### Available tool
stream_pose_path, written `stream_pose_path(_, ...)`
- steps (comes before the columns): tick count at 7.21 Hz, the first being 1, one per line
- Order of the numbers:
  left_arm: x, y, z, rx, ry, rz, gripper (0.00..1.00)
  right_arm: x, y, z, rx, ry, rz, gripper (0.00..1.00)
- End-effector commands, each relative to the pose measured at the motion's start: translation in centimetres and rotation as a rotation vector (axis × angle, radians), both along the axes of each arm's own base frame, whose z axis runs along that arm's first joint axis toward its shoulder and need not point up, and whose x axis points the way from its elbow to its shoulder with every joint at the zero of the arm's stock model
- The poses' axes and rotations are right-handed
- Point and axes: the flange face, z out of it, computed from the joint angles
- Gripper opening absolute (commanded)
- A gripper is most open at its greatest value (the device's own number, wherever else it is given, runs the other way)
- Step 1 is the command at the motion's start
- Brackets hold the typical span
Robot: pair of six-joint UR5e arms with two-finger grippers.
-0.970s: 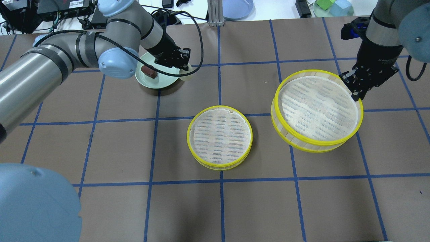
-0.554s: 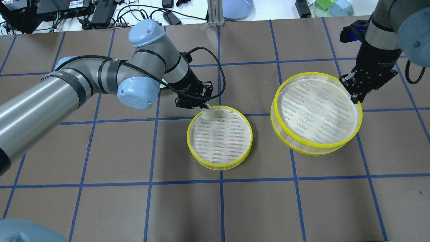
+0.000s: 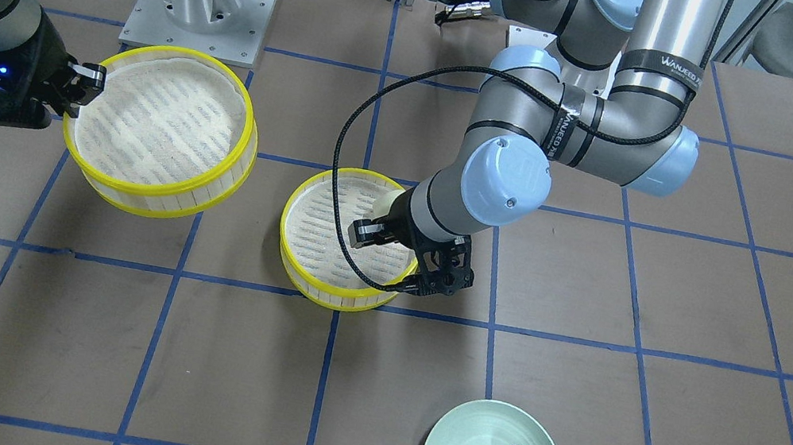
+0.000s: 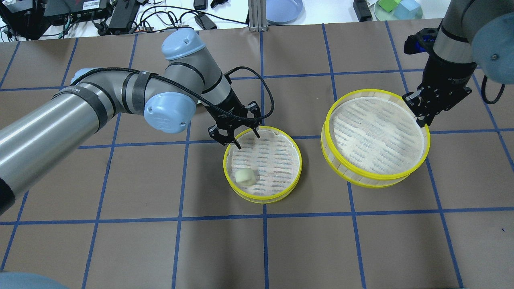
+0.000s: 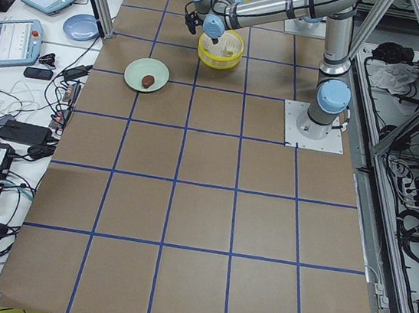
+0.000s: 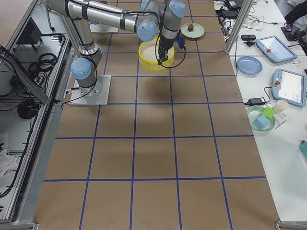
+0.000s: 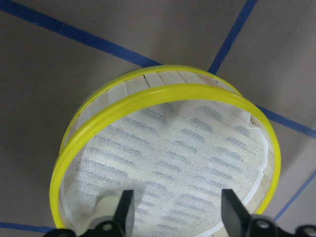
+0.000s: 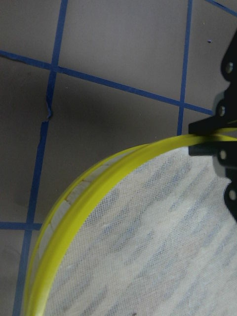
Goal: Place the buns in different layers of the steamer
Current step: 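Carry the white bun into the lower steamer tier and release it, then restack the top tier with right gripper while left returns to plate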
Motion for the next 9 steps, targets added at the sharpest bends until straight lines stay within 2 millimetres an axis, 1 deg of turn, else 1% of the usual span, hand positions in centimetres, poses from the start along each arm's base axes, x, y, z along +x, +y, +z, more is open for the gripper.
stream_pose_path(1, 1.4, -1.5, 1.1, -0.033, -0.004, 0.008, 1.00, 2.8, 0.7, -0.5, -0.015, -0.028, -0.156, 0.00)
stream_pose_path(2, 3.1, -3.4, 2.4, -0.098, 0.014, -0.031, 1.00, 7.6, 0.9, -0.9, -0.035, 0.002, -0.136, 0.00)
stream_pose_path(3, 5.4, -5.5, 3.7, -0.178, 0.016, -0.098, 1.00, 11.0, 0.8, -2.1, -0.042, 0.024, -0.183, 0.00)
stream_pose_path(4, 7.5, -7.7, 4.8, -0.286, -0.088, -0.119, 1.00, 14.8, 0.6, -3.4, -0.068, 0.037, -0.229, 0.00)
stream_pose_path(5, 8.7, -8.9, 4.8, -0.397, -0.179, -0.281, 1.00, 18.7, 1.1, -5.0, -0.076, 0.053, -0.210, 0.00)
stream_pose_path(6, 9.1, -9.7, 4.2, -0.456, -0.210, -0.410, 1.00, 21.3, 1.1, -6.5, -0.091, 0.062, -0.235, 0.00)
stream_pose_path(7, 10.6, -11.3, 3.7, -0.534, -0.239, -0.407, 1.00, 23.3, 1.1, -7.6, -0.107, 0.063, -0.230, 0.00)
stream_pose_path(8, 12.7, -12.6, 2.7, -0.576, -0.255, -0.474, 1.00, 24.3, 1.2, -8.8, -0.086, 0.057, -0.218, 0.00)
stream_pose_path(9, 15.0, -14.0, 2.0, -0.615, -0.277, -0.526, 1.00, 24.9, 0.9, -10.2, -0.074, 0.060, -0.209, 0.00)
